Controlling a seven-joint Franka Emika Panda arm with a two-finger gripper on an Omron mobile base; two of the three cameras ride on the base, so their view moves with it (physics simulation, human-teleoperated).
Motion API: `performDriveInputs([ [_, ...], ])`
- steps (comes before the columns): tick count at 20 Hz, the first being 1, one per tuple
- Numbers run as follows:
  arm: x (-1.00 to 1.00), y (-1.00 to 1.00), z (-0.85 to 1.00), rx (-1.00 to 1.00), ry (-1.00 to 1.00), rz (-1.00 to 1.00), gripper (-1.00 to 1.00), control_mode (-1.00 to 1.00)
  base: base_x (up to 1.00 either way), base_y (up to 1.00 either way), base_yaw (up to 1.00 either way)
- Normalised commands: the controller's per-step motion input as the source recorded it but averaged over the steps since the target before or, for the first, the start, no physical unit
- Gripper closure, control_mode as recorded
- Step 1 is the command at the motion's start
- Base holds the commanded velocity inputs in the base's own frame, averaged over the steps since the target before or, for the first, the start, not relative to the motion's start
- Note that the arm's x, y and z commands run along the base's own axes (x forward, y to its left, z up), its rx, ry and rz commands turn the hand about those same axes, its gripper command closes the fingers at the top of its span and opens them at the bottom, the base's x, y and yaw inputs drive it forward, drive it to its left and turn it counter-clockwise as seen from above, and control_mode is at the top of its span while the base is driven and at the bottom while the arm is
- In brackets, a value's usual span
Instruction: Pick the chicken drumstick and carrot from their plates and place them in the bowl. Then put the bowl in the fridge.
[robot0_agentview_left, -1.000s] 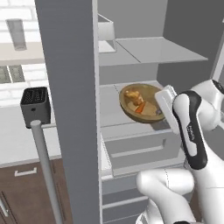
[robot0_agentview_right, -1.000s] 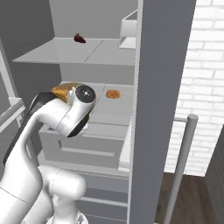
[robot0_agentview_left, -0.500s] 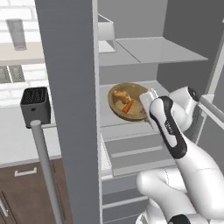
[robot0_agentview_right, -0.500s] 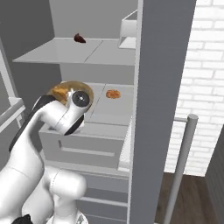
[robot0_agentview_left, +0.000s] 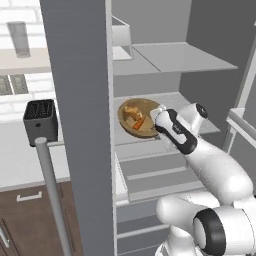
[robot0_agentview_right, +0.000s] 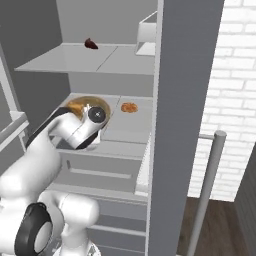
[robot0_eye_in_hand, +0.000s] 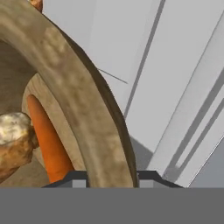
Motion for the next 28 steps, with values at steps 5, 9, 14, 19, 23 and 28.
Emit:
performDriveInputs([
  [5, 0.39, 0.02, -0.32, 0.0, 0.09, 0.0, 1.0, -1.0, 0.0, 0.0, 0.0],
  [9, 0.33, 0.0, -0.15, 0.0, 0.03, 0.0, 1.0, -1.0, 0.0, 0.0, 0.0],
  [14, 0.51, 0.01, -0.12, 0.0, 0.0, 0.0, 1.0, -1.0, 0.0, 0.0, 0.0],
  [19, 0.5, 0.12, -0.34, 0.0, 0.0, 0.0, -1.0, -1.0, 0.0, 0.0, 0.0],
  [23, 0.47, 0.21, -0.31, 0.0, 0.0, 0.0, -1.0, -1.0, 0.0, 0.0, 0.0],
  [28, 0.1, 0.02, -0.14, 0.0, -0.04, 0.0, -1.0, -1.0, 0.0, 0.0, 0.0],
])
